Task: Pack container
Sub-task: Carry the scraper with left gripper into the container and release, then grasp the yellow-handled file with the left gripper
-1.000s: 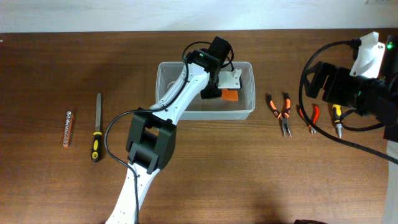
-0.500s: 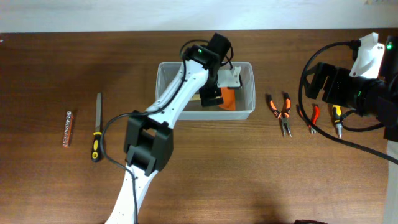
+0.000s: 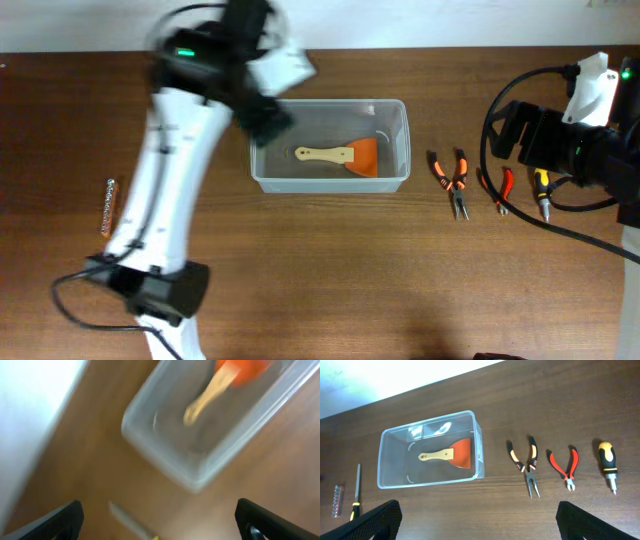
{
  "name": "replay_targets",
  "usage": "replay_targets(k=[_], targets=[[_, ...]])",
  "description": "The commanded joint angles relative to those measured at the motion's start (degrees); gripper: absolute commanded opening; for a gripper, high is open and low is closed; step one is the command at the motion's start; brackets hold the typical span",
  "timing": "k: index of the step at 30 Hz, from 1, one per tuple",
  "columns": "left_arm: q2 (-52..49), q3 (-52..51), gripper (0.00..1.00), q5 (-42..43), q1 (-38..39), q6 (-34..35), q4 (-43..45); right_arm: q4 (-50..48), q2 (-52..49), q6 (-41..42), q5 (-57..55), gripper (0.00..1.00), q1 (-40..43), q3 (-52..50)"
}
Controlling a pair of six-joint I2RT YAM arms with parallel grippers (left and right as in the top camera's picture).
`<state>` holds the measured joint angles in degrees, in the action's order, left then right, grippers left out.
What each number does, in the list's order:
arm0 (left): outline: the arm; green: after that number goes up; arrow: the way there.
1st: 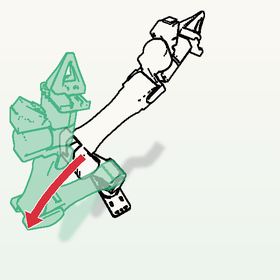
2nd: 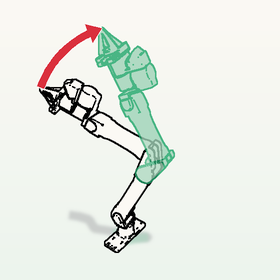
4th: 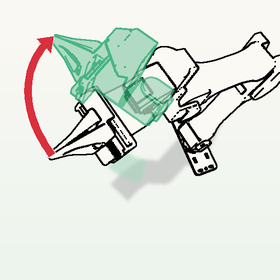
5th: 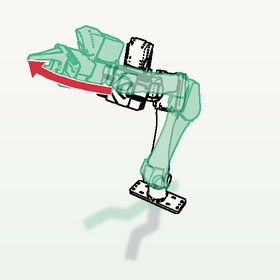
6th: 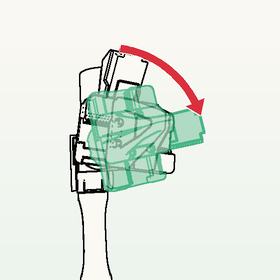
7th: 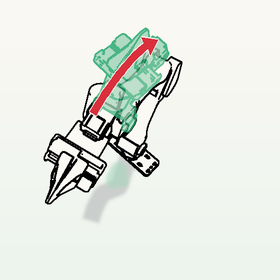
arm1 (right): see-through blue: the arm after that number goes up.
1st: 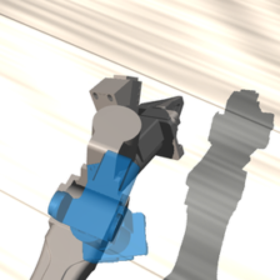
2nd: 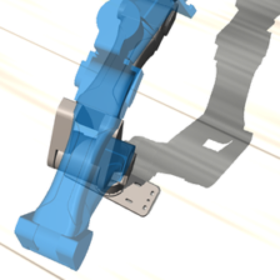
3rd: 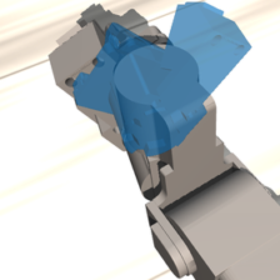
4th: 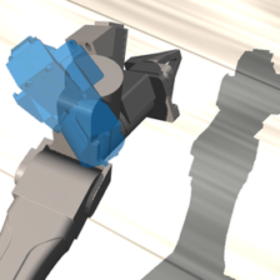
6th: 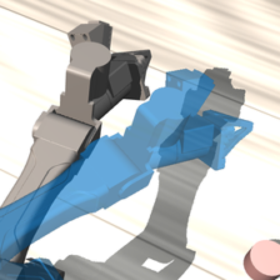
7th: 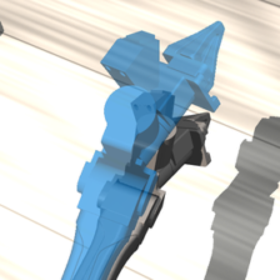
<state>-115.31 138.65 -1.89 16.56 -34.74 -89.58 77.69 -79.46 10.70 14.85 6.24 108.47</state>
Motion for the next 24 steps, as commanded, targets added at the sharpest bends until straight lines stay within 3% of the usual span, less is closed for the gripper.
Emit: replay_targets(k=[1, 7, 13, 18, 24], targets=[[-1.79, -3.04, 0.99, 1.36, -8.22, 8.41, -2.89, -0.09, -0.04, -0.15, -0.52, 0.99, 0.26, -0.04], [-1.95, -17.79, 0.99, 4.26, -23.89, 22.77, -1.2, -0.11, -0.48, -0.15, -0.55, 0.99, 0.26, -0.04], [-1.95, -36.65, 0.99, 13.2, -33.11, 22.75, 11.21, -0.11, -2.32, -0.15, -0.52, 0.99, 0.26, -0.04], [-1.95, -49.53, 0.99, 11.5, -33.99, 22.73, 23.04, -0.11, -4.46, -0.13, -0.5, 0.99, 0.26, -0.04], [-1.95, -57.24, 1.0, 10.36, -33.99, 21.16, 30.27, -0.07, -5.77, -0.13, -0.48, 0.99, 0.26, -0.04]])
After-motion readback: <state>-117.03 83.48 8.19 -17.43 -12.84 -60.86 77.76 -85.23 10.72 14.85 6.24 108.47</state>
